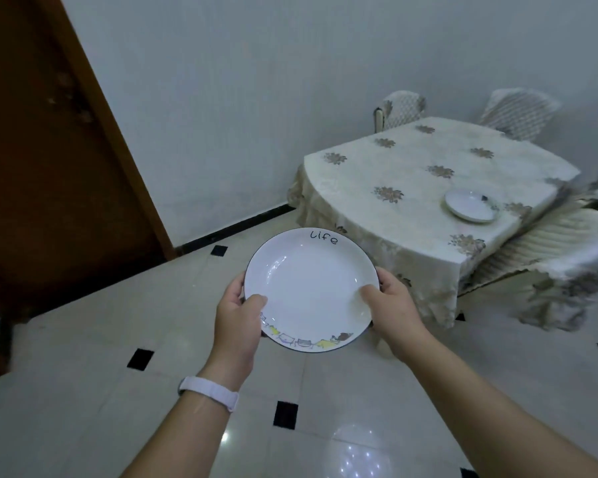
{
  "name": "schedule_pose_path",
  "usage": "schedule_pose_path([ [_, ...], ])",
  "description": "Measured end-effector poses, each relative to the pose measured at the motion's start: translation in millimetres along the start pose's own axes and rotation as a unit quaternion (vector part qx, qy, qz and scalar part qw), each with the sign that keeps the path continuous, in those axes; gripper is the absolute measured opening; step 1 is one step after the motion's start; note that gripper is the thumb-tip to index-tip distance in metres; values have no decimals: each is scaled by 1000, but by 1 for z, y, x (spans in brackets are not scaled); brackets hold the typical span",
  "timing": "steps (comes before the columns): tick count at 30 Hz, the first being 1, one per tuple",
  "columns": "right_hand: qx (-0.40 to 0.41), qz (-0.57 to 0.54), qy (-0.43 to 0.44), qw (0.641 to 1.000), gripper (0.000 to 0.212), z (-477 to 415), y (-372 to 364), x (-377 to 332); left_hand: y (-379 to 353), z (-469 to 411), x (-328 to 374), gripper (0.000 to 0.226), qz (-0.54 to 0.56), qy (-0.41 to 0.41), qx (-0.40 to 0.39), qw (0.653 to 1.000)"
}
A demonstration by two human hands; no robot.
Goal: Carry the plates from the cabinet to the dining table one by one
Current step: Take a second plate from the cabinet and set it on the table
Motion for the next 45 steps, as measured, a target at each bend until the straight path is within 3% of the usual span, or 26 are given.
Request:
schedule_pose_path([
  [9, 113, 4, 15, 993, 36, -33, 6, -13, -35, -79, 9, 47, -17, 7, -124, 992],
  [18, 174, -36, 34, 984, 38, -99, 22, -22, -87, -153, 25, 46, -37, 15, -169, 985],
  [27, 182, -76, 30, 980, 28, -234, 50, -32, -164, -262, 47, 50, -70, 7, -178, 981],
  [35, 174, -77, 30, 981, 35, -337, 80, -67, -242, -349, 82, 52, -112, -22, -195, 974],
  [45, 209, -41, 18, 977, 32, -413, 121, -90, -320, -416, 96, 50, -102, -13, -229, 968],
])
Point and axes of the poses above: each hand's wrist, its own z-axis away from the middle knuckle, its own y-axis out of the back of the hand, x = y × z, the point moved 4 cm from there along -z, towards the middle knuckle, and after that the axes turned 13 degrees about -z, right-handed, at the moved point
